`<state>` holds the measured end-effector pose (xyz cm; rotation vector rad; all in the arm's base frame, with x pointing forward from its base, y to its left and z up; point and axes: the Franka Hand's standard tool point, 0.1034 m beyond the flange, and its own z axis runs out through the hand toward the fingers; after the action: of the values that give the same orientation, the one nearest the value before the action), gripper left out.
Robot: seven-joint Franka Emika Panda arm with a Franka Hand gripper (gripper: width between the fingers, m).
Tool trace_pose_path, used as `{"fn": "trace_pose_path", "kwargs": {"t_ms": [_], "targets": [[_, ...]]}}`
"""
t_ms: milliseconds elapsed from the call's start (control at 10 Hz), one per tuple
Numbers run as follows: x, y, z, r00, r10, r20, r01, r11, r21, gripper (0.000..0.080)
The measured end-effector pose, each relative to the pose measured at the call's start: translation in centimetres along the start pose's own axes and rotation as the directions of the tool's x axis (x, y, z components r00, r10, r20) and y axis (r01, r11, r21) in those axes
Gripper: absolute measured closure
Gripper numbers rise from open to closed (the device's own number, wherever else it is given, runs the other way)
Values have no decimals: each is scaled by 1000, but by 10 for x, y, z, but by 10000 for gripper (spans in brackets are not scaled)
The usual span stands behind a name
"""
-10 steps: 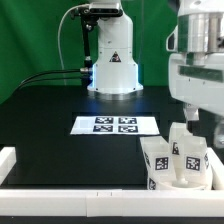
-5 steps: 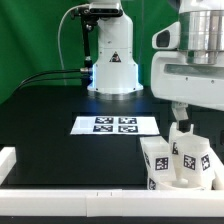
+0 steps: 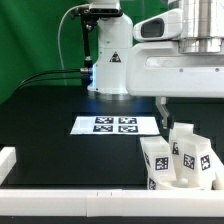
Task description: Assemble stool
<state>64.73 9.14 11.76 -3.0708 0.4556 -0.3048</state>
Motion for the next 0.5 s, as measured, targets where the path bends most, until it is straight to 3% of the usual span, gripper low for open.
{"fn": "trace_pose_path", "kwargs": {"t_ms": [100, 200, 400, 500], "targets": [[-2, 1, 1, 997, -76, 14, 77, 997, -8, 150], [-16, -2, 4, 987, -119, 106, 119, 993, 2, 150], [-28, -25, 13, 974, -200, 106, 200, 980, 9, 150], [-36, -37, 16, 958, -273, 88, 274, 962, -5, 150]]}}
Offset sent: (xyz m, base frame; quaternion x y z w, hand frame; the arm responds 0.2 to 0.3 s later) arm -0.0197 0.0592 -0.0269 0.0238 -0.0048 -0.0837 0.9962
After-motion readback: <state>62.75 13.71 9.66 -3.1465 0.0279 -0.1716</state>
